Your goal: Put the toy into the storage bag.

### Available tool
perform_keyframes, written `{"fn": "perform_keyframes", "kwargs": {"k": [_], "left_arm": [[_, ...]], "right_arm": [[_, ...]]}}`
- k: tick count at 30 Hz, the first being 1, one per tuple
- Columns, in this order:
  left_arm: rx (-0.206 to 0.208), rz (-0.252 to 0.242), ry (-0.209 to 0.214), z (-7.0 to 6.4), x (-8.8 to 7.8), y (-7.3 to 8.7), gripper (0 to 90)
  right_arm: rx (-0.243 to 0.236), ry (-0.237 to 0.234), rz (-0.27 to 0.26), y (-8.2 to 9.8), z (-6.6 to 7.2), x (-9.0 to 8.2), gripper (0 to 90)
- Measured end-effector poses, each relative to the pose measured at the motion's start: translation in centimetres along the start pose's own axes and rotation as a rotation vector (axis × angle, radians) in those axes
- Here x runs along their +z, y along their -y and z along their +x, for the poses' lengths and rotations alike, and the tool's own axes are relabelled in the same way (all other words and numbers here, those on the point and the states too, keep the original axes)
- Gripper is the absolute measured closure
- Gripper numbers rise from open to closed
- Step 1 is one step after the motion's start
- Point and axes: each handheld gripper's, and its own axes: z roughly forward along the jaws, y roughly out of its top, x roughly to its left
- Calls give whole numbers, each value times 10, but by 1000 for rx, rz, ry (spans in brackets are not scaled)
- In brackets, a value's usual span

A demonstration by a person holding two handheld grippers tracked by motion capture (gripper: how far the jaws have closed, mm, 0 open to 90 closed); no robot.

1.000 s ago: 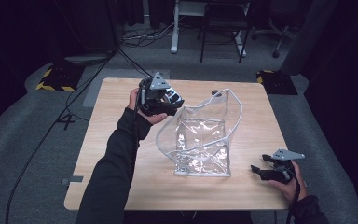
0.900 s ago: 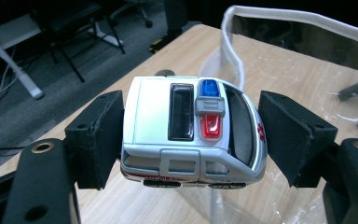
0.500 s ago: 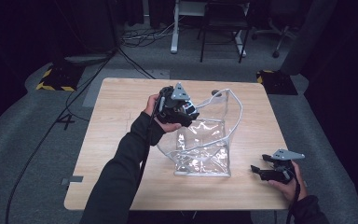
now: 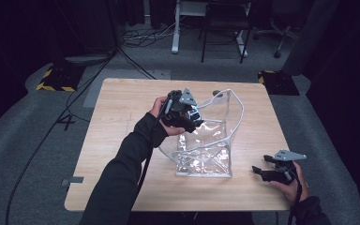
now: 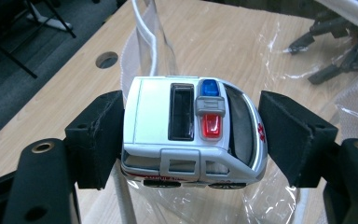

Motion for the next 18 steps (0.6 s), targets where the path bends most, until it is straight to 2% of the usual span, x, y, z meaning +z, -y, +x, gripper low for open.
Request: {"fn": "perform_keyframes", "kwargs": {"k": [3,6,8,10,12,18], "left_arm": [[18,20,10,-1,3,0,256],[19,34,2,-3,6,-1,255],[26,43,17,-4,7,-1,255],[57,70,21,-7,12,-1,255],[63,88,10,-9,15,0,255],[73,113,17,-9,19,1,255]], "right_arm": [[0,0,0,0,0,0,238],[0,0,0,0,0,0,238],[0,0,0,0,0,0,238],[0,0,0,0,0,0,238],[0,0,0,0,0,0,238],[0,0,0,0,0,0,238]]}}
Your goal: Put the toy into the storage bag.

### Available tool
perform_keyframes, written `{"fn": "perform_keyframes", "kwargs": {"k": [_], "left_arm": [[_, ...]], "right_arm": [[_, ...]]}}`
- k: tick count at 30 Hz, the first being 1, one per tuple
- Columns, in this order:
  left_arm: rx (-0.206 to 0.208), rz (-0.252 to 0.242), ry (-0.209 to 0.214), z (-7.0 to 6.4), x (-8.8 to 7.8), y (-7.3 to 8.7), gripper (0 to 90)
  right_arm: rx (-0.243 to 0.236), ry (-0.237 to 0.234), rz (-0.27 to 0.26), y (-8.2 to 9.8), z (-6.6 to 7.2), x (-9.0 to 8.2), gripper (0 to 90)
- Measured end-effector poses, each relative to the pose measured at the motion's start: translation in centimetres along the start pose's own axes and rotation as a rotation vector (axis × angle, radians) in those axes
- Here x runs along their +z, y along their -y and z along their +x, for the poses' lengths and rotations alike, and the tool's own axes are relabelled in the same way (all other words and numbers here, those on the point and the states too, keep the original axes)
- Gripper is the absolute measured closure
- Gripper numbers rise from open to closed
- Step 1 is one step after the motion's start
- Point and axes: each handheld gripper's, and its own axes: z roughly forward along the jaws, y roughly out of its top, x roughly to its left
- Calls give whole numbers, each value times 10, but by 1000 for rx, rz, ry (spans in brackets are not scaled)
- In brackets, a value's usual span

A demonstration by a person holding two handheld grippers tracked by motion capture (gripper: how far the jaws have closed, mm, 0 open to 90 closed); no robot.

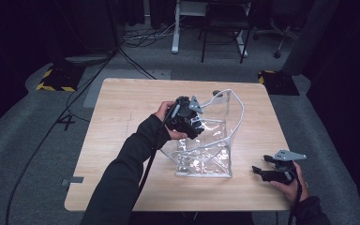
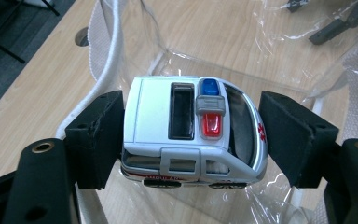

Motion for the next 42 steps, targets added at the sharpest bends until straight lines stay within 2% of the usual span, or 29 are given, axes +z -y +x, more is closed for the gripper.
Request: {"fn": "perform_keyframes", "kwargs": {"k": [4,5,6,7,9,14,17,22,23,24,26,27,28,30,37,40,42], "left_arm": [[12,29,8,-1,1,-1,254],[-4,33,16,-2,3,0,254],[23,69,16,-3,5,-2,254],[23,69,16,-3,5,-2,254],[43,112,29,-4,6,-5,254],[59,115,49,-6,10,-6,254],[37,105,61,-5,9,-3,254],[39,105,68,-4,10,-2,253],[37,110,77,-4,10,-2,253],[57,122,89,-4,11,-1,254],[69,150,102,-6,12,-1,254],[69,150,102,-6,12,-1,253],[49,173,102,-7,12,0,253],[65,195,108,-8,13,1,253],[69,218,114,-8,14,3,253],[83,239,120,-8,14,3,253],[85,243,110,-9,14,3,253]], "right_arm": [[0,0,0,0,0,0,238],[0,0,0,0,0,0,238],[0,0,0,0,0,0,238],[0,0,0,0,0,0,238],[0,0,0,0,0,0,238],[0,0,0,0,0,0,238],[0,-1,0,0,0,0,238],[0,-1,0,0,0,0,238],[0,-1,0,0,0,0,238],[0,-1,0,0,0,0,238],[0,-1,0,0,0,0,238],[0,0,0,0,0,0,238],[0,0,0,0,0,0,238],[0,0,0,0,0,0,238],[0,0,0,0,0,0,238],[0,0,0,0,0,0,238],[0,0,0,0,0,0,238]]}}
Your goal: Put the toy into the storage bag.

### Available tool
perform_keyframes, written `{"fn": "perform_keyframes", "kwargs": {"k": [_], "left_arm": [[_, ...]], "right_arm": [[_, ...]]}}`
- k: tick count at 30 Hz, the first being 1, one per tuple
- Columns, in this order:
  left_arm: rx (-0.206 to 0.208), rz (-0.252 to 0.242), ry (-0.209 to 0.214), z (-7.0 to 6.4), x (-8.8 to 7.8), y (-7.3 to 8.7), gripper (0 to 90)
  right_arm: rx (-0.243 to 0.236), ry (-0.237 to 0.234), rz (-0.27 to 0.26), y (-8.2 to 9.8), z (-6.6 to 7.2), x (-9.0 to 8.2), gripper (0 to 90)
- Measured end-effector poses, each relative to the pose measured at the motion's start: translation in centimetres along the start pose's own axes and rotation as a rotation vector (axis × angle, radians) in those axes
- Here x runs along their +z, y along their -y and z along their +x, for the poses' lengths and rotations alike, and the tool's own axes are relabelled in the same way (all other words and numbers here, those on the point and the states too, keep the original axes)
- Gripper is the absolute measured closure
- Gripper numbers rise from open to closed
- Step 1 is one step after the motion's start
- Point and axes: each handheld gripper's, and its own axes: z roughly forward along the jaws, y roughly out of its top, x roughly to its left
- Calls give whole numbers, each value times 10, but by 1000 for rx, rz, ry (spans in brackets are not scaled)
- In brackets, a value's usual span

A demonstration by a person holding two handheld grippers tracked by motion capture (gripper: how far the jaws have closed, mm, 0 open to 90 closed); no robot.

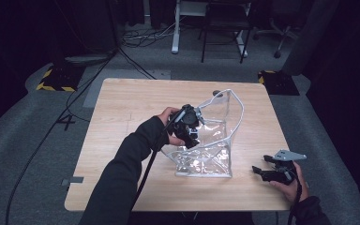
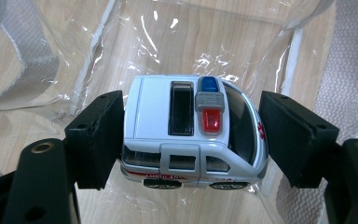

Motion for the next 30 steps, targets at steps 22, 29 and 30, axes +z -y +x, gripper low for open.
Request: {"fn": "perform_keyframes", "kwargs": {"k": [22,29,30], "left_arm": [[-16,-8,-4,0,2,8,247],[-32,-21,-13,-1,2,9,245],[-32,-21,-13,-1,2,9,243]], "right_arm": [[1,-3,1,0,0,0,236],[-1,-3,0,0,0,0,236],[-1,-3,0,0,0,0,236]]}}
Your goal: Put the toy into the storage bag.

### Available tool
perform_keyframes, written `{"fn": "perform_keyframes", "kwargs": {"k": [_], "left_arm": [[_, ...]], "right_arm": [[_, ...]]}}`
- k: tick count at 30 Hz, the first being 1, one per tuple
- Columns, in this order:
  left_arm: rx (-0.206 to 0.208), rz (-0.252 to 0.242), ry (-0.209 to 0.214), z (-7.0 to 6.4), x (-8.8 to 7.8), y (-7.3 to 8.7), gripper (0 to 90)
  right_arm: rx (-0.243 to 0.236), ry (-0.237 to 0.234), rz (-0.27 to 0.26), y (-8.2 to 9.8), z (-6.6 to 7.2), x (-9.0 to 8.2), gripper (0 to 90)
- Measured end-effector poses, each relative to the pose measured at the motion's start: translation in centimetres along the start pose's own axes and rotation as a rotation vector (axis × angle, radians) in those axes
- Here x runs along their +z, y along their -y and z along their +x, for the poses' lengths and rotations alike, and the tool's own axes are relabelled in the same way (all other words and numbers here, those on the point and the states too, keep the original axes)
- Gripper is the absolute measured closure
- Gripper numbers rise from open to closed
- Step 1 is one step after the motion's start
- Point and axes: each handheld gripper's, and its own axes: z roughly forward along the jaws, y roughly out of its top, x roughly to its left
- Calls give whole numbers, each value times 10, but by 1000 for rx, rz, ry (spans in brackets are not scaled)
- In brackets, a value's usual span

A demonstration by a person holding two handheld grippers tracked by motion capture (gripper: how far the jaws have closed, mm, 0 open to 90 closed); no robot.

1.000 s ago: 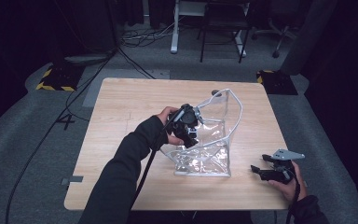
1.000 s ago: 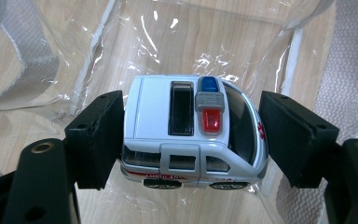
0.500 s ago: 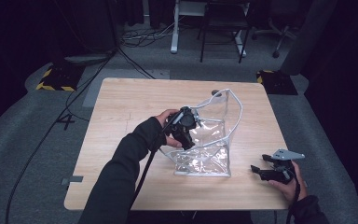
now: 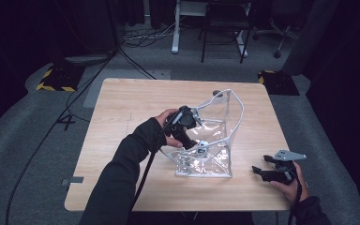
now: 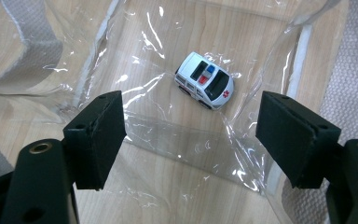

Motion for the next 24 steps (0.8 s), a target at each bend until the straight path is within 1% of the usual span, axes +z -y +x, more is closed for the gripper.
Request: {"fn": "perform_keyframes", "kwargs": {"k": [1,4,5,6,8,9,10,12,14,15,16,17,19,20,21,22,23,24], "left_arm": [[8,-6,-7,1,-1,0,237],[-4,-14,-13,0,-2,1,232],[-4,-25,-22,1,-2,1,230],[-4,-25,-22,1,-2,1,225],[-18,-31,-36,1,-4,2,212],[-24,-34,-55,2,-5,2,208],[-26,-38,-61,2,-6,3,208],[-42,-62,-69,4,-10,5,208],[-55,-70,-80,5,-12,7,212],[-50,-80,-89,5,-12,7,217],[-30,-93,-90,7,-12,7,218],[-52,-91,-93,6,-13,8,219],[-58,-90,-91,6,-14,8,221],[-41,-119,-99,7,-15,9,221],[-41,-119,-99,7,-15,9,220],[-67,-153,-88,5,-17,10,215],[-67,-153,-88,5,-17,10,210],[-59,-169,-82,5,-21,11,202]], "right_arm": [[0,0,0,0,0,0,236],[0,0,1,0,0,0,236],[0,0,0,0,0,0,236],[0,0,0,0,0,0,236],[0,0,1,0,0,0,236],[0,0,0,0,0,0,236],[0,0,0,0,0,0,236],[0,0,0,0,0,0,236],[0,0,1,0,0,0,236],[0,0,1,0,0,0,236],[1,0,1,0,0,0,236],[1,0,1,0,0,0,236],[1,0,1,0,0,0,236],[0,0,0,0,0,0,236],[0,0,0,0,0,0,236],[1,0,1,0,0,0,236],[1,0,1,0,0,0,236],[0,0,1,0,0,0,236]]}}
